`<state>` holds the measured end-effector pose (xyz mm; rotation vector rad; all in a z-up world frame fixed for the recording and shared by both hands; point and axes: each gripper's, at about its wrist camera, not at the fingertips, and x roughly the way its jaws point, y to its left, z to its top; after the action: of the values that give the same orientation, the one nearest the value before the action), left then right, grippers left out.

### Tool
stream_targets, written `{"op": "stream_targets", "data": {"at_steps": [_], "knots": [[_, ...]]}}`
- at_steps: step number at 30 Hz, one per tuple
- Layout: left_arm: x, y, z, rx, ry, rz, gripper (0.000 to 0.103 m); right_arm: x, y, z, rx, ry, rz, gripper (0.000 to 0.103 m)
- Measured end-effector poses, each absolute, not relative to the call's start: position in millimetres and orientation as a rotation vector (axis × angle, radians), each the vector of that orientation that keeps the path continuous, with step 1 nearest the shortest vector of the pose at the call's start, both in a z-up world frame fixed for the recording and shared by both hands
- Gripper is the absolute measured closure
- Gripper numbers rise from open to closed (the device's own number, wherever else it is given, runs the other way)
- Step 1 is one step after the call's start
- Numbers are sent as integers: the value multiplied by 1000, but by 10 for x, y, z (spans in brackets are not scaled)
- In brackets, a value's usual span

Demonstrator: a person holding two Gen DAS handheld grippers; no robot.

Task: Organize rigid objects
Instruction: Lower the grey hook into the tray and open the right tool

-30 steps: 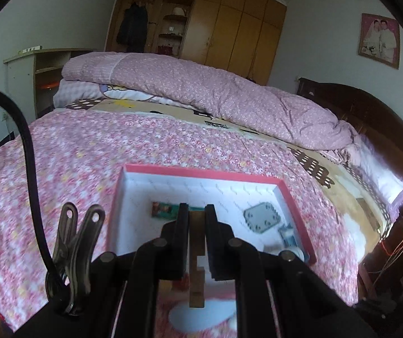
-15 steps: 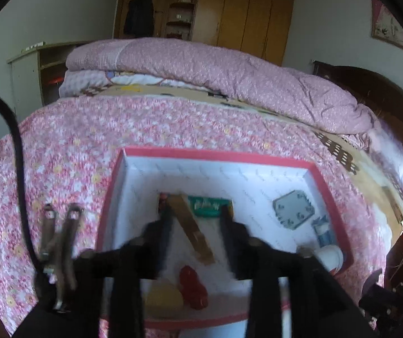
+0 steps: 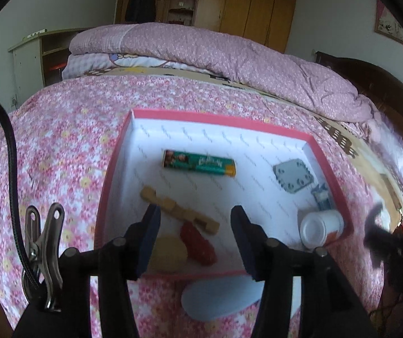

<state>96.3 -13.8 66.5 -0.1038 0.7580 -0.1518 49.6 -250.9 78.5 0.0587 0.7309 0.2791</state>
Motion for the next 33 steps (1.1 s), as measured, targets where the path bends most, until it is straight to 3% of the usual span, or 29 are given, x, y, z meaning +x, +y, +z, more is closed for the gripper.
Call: {"op": "stream_targets", "data": {"at_steps": [33], "knots": [[882, -243, 606, -56, 802, -185, 48, 2004, -2397, 726, 62, 901, 211, 84]]}}
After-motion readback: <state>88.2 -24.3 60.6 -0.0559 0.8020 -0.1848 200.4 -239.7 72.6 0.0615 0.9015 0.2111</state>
